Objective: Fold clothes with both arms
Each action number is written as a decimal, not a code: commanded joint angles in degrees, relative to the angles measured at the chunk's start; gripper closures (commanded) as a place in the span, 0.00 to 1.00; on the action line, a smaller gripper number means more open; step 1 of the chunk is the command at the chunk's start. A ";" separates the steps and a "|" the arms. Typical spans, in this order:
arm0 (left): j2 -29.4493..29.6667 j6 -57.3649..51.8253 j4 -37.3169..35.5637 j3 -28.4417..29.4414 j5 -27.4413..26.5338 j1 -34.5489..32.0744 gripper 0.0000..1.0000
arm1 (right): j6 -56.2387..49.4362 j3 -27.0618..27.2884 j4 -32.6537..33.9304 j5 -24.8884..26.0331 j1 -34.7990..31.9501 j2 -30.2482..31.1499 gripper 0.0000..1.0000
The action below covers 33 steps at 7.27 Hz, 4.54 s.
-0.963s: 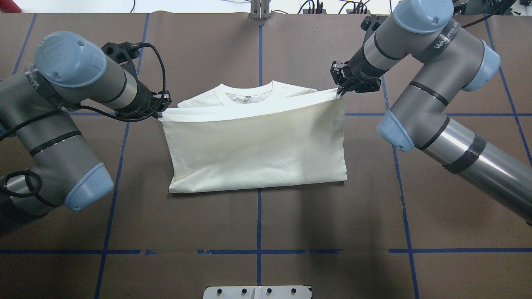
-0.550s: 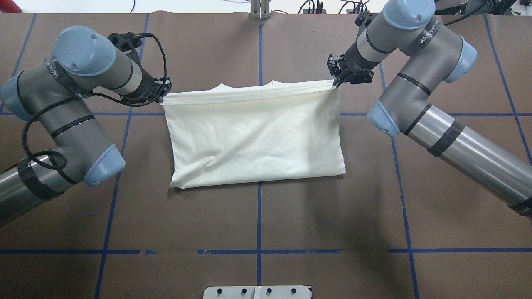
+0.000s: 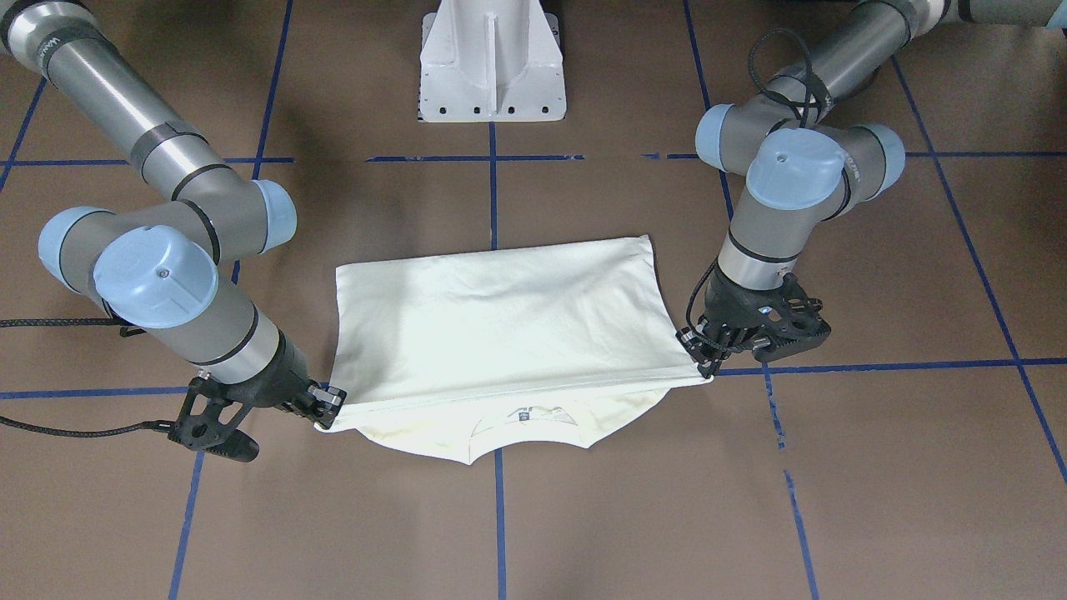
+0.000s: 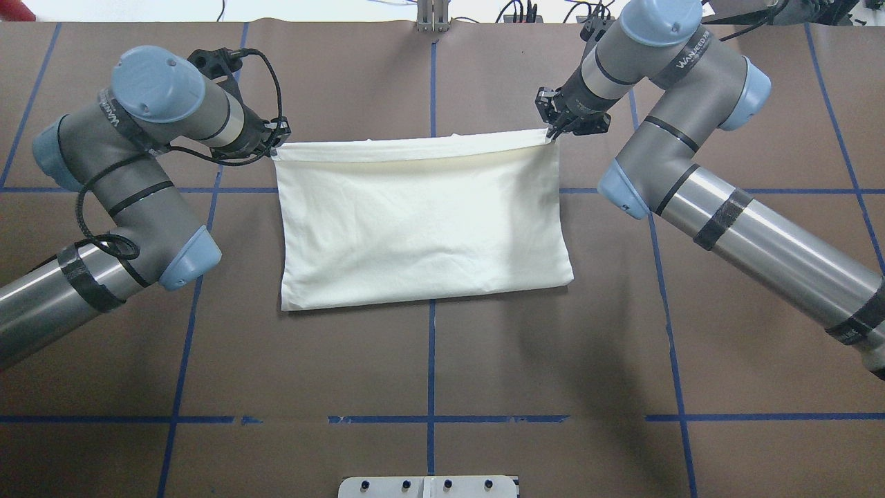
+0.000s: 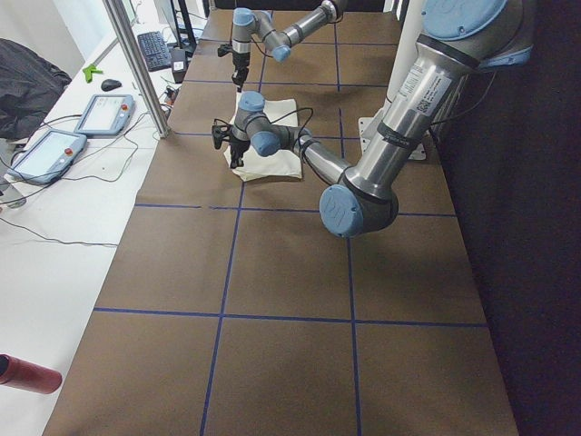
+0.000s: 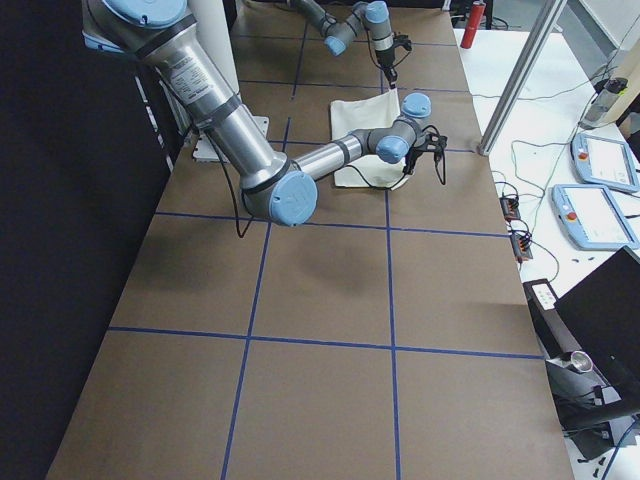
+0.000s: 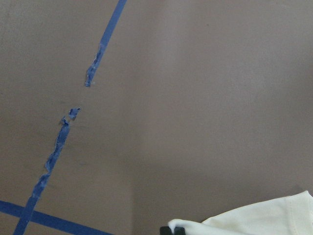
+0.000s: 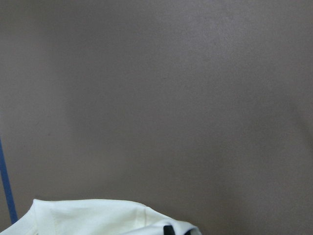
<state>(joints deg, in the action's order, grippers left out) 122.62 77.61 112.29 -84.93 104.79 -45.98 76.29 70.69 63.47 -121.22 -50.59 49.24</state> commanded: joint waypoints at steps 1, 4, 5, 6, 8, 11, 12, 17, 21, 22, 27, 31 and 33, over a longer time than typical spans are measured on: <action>2.88 0.26 0.12 4.23 -1.33 0.01 1.00 | -0.09 -0.11 -0.10 0.02 0.31 -0.20 0.52; 2.62 -0.27 -0.22 4.34 -2.40 0.01 0.00 | -1.65 0.24 -1.41 -0.24 0.40 0.50 0.00; 2.18 -0.27 -0.57 3.64 -2.40 -0.16 0.00 | -2.02 1.28 -2.72 -0.59 0.32 1.64 0.00; 1.22 -0.27 -0.75 1.11 -2.31 -0.43 0.00 | -1.93 5.73 -2.56 -0.77 1.01 4.69 0.00; -1.24 -0.27 -7.39 -8.28 -2.14 -0.43 0.00 | -0.79 18.90 -1.86 -1.12 4.26 13.55 0.00; -2.56 -0.18 -11.21 -13.68 -2.22 0.01 0.00 | 1.76 22.12 -1.86 1.59 9.44 18.52 0.01; -2.57 -0.18 -11.21 -13.68 -2.23 0.01 0.00 | 1.76 22.12 -1.34 3.17 11.20 19.39 0.01; -2.57 -0.18 -13.50 -16.76 -2.23 0.10 0.00 | 2.11 22.39 -0.19 3.98 15.87 19.40 0.29; -2.48 -0.18 -13.50 -16.85 -2.23 0.19 0.00 | 2.11 22.74 -0.19 3.01 15.78 19.49 1.00; -2.39 -0.18 -13.50 -16.93 -2.23 0.19 0.00 | 2.11 22.83 -0.19 3.01 15.78 19.49 1.00; -2.30 0.34 -13.50 -17.81 -2.40 0.80 0.00 | 2.55 44.66 -0.45 3.19 22.79 42.28 1.00; -2.39 0.43 -13.50 -19.56 -2.31 2.56 0.00 | 15.29 52.79 -0.89 3.80 37.05 47.97 0.01; -2.91 3.48 -14.02 -20.71 -1.09 6.84 0.00 | 15.29 55.34 -0.89 4.15 31.13 47.44 0.00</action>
<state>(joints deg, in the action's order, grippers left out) 120.10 78.88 98.59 -104.95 102.90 -41.95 91.35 124.50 62.58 -117.26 -15.60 97.00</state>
